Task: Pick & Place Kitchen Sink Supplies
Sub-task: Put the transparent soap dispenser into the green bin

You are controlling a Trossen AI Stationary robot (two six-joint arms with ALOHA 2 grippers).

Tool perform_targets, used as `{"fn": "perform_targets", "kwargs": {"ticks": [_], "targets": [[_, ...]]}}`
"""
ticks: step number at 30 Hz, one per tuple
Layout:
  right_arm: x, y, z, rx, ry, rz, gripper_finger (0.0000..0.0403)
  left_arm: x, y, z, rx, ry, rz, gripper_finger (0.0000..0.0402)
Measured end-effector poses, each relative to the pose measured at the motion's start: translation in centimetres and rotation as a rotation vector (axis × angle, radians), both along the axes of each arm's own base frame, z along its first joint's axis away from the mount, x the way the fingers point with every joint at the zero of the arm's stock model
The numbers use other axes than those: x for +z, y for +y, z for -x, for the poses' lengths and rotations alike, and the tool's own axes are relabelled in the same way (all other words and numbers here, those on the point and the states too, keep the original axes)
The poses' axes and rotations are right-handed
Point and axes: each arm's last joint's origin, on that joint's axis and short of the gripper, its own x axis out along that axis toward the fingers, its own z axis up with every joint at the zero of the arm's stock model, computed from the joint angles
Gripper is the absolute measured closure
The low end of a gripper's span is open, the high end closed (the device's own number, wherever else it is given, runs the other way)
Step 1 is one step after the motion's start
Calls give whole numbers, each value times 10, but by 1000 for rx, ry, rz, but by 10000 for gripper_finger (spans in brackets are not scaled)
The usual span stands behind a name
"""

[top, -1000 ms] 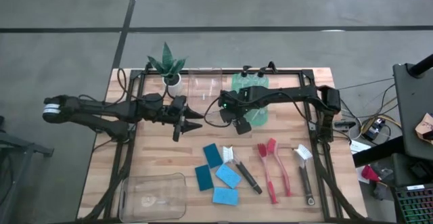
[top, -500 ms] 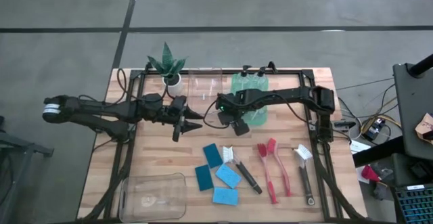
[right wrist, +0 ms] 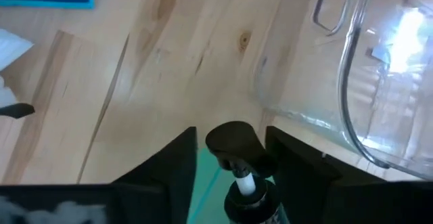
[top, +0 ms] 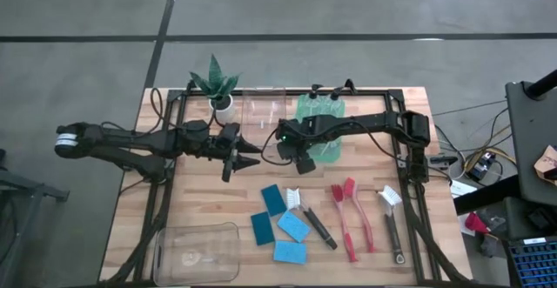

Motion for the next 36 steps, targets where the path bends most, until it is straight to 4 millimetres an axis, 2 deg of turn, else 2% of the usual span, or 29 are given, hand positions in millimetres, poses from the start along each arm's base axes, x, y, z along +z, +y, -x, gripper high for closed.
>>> {"fn": "perform_targets", "kwargs": {"ticks": [8,18,30,36], "targets": [[-1,0,0,-4,-5,1,326,0,0,0,1,0,1,207],[6,0,0,-29,-32,-4,329,0,0,0,1,0,1,207],[45,-7,12,-108,-162,-18,332,1,0,0,1,-6,2,207],[67,-6,21,-119,-268,-85,332,1,0,0,1,-5,3,207]]}}
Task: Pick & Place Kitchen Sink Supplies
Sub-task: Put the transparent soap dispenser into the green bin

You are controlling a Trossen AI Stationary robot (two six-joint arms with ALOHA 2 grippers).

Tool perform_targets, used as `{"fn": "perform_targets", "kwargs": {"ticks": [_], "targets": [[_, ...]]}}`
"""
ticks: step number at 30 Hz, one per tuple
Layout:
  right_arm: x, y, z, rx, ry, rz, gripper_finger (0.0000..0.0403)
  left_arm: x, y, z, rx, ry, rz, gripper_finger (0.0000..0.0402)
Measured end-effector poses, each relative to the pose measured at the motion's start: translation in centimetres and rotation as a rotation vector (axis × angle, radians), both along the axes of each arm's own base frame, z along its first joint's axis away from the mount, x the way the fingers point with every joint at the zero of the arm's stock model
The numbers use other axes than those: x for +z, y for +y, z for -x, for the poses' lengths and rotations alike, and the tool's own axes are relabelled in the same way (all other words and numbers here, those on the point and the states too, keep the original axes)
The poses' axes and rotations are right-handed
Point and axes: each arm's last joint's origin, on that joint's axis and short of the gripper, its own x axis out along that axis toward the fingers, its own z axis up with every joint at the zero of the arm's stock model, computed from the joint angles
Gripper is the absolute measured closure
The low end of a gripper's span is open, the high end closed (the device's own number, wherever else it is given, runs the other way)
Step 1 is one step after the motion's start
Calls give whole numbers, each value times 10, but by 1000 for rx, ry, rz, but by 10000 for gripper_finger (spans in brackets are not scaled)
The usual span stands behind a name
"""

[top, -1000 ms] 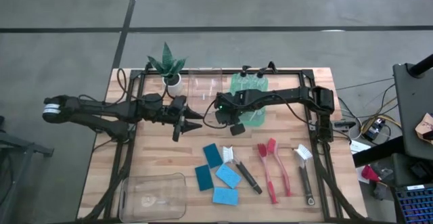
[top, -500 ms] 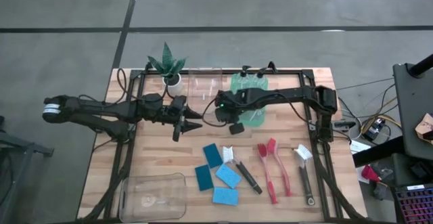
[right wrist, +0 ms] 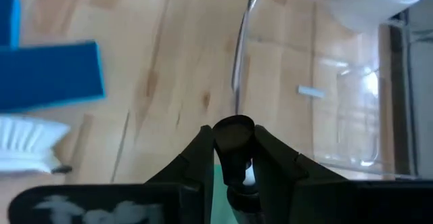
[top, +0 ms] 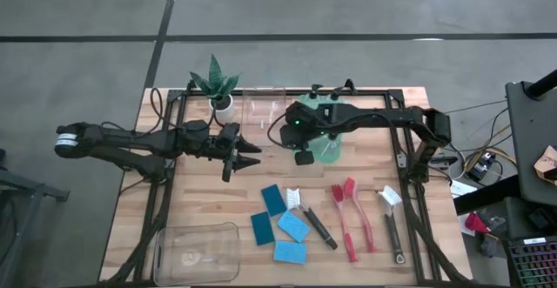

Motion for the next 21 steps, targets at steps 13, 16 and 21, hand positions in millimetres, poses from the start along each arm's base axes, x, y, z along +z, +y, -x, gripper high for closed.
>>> {"fn": "perform_targets", "kwargs": {"ticks": [13,16,21], "targets": [[30,-6,41,-116,-333,-51,333,1,0,0,0,-6,1,207],[32,-6,55,-170,-425,-84,333,1,0,0,0,-9,1,207],[32,-8,79,-263,-609,-155,333,1,0,0,6,-8,0,207]]}}
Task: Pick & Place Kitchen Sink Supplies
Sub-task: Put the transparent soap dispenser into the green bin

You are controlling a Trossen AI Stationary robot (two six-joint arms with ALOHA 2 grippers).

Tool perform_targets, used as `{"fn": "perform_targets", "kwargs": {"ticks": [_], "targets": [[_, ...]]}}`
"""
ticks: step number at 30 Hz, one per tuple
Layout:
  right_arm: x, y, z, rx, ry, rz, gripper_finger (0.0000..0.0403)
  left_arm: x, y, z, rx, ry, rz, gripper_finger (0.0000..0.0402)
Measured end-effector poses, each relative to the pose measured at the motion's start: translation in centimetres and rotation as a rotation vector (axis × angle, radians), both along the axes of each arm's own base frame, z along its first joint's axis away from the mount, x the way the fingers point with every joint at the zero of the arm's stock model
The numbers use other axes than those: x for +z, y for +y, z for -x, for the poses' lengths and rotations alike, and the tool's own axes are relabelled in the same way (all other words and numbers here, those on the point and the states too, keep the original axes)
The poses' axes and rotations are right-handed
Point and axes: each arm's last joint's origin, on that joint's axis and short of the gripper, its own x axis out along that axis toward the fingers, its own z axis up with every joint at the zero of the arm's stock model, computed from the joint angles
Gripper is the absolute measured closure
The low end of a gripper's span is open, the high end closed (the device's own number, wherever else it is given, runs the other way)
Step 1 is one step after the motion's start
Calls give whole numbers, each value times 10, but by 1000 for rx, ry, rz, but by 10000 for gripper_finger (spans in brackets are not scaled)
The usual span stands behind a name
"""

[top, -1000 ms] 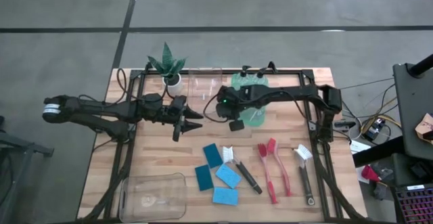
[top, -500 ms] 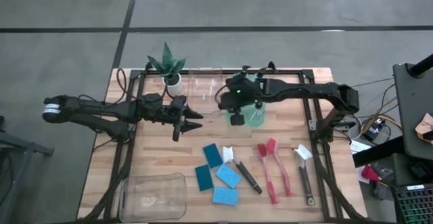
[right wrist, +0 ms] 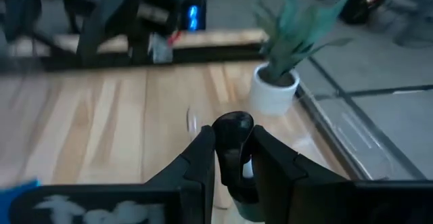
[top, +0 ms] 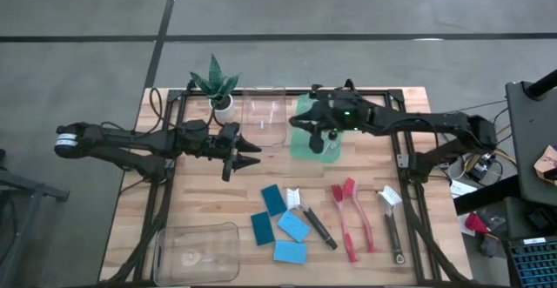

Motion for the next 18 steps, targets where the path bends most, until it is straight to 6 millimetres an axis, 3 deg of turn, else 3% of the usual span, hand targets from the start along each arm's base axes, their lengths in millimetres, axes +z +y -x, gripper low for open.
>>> {"fn": "perform_targets", "kwargs": {"ticks": [7,18], "targets": [[-17,-4,28,-141,-121,-63,342,0,0,0,2,-4,0,207],[-18,-4,37,-161,-184,-115,373,2,0,0,4,-16,6,207]]}}
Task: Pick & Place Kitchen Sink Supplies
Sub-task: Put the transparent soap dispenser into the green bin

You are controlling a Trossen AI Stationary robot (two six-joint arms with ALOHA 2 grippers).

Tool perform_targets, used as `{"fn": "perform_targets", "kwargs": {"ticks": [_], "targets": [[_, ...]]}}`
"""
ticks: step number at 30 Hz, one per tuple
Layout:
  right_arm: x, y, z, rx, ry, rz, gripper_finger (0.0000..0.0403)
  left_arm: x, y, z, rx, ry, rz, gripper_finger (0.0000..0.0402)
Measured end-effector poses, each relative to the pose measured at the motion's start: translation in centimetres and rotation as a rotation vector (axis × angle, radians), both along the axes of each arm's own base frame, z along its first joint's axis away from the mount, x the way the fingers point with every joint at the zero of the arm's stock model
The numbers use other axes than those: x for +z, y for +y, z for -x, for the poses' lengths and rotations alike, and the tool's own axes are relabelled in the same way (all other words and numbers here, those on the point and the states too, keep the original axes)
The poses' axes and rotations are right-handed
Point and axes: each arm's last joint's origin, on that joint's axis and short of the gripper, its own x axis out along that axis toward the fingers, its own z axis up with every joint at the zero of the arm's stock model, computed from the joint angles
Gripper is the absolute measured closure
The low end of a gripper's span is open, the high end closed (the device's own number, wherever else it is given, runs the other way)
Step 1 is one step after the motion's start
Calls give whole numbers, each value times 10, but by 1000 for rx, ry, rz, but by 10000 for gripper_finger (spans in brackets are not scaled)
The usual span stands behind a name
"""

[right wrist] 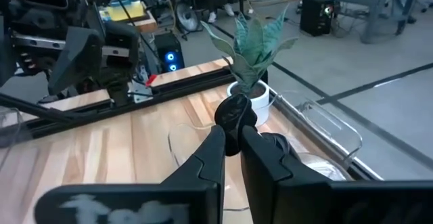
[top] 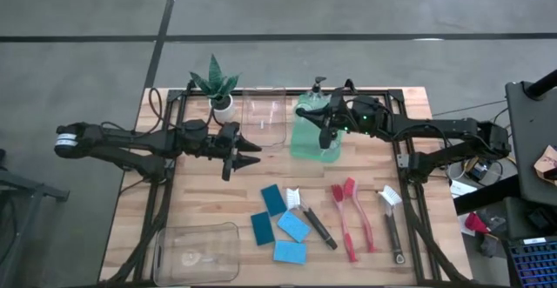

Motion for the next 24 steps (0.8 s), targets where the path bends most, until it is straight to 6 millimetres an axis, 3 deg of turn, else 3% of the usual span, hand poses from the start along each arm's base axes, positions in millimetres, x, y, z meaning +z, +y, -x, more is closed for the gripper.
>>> {"fn": "perform_targets", "kwargs": {"ticks": [16,24], "targets": [[-19,1,4,-26,17,-132,374,0,0,0,2,-5,0,207],[-31,2,8,-29,-63,-168,375,0,2,0,53,-5,-5,207]]}}
